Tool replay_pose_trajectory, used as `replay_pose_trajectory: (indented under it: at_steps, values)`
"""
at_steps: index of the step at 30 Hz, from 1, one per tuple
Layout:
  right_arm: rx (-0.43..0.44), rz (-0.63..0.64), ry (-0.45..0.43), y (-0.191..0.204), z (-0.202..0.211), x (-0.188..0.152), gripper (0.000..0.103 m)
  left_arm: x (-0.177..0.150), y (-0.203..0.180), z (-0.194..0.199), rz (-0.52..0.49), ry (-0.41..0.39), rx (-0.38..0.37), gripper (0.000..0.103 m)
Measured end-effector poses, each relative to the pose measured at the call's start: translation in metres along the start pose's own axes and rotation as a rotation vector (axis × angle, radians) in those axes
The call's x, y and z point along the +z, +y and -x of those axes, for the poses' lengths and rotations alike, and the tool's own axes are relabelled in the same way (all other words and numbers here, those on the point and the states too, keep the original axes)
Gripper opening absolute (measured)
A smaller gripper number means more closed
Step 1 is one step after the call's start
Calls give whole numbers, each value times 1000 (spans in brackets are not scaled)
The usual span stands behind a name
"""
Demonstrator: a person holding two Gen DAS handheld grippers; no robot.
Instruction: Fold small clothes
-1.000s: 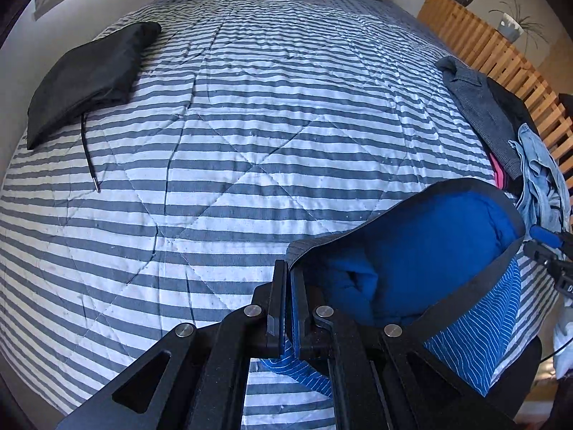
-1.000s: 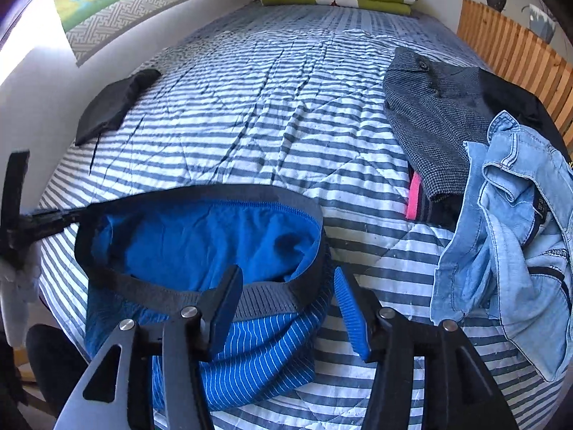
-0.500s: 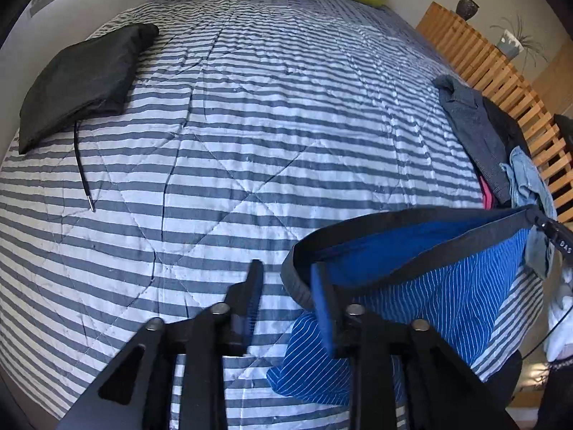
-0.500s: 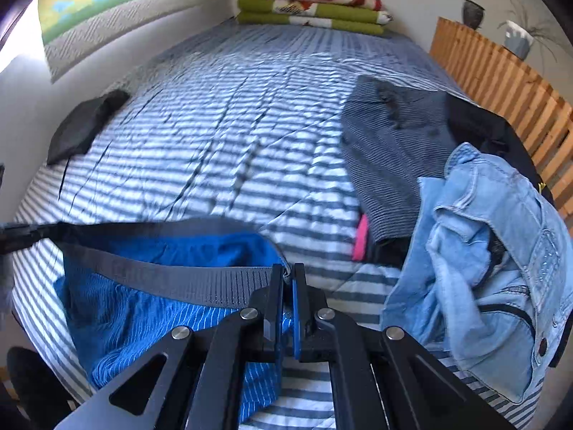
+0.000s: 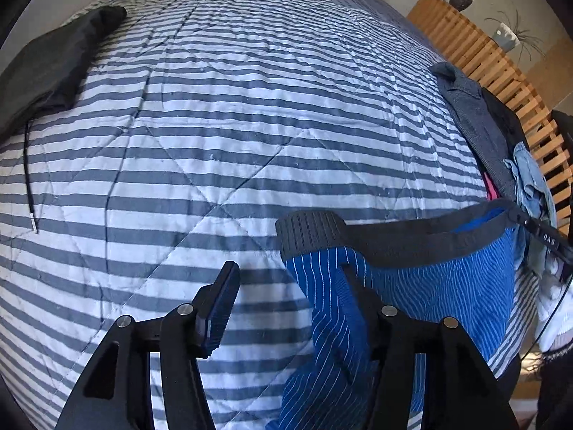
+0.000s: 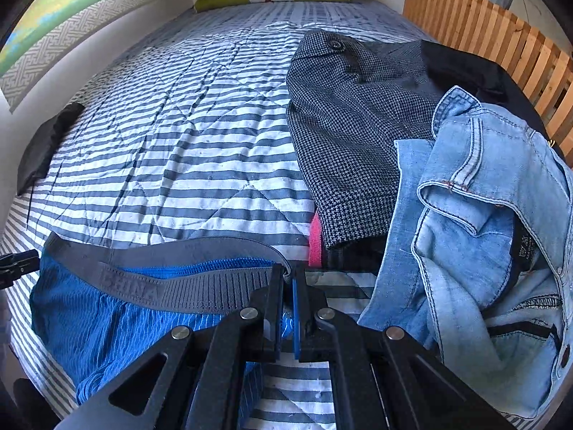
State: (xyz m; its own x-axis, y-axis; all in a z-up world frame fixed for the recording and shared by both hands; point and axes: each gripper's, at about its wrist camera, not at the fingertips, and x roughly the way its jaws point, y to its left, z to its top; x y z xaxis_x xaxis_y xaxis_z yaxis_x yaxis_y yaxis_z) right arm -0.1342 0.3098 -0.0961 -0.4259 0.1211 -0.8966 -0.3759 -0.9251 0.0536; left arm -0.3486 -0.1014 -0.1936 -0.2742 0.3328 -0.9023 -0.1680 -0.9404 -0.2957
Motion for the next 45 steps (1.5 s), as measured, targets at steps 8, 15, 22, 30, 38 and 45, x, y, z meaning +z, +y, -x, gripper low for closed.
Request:
replay_pose_trajectory:
  at_steps: [8, 15, 22, 30, 38, 45]
  values:
    - [17, 4, 19, 2, -9, 3, 4, 12, -4, -3, 59, -12, -95, 55]
    - [24, -2, 23, 7, -12, 8, 4, 16, -4, 20, 59, -41, -75, 68]
    - [21, -4, 43, 11, -20, 7, 4, 23, -25, -9, 8, 43, -10, 42]
    - [70, -41, 27, 2, -21, 13, 11, 5, 14, 9, 20, 15, 111, 62]
    - [171, -64, -50, -15, -4, 9, 41, 22, 7, 25, 15, -14, 43, 62]
    - [168, -43, -50, -25, -2, 8, 42, 17, 8, -4, 33, -3, 74, 7]
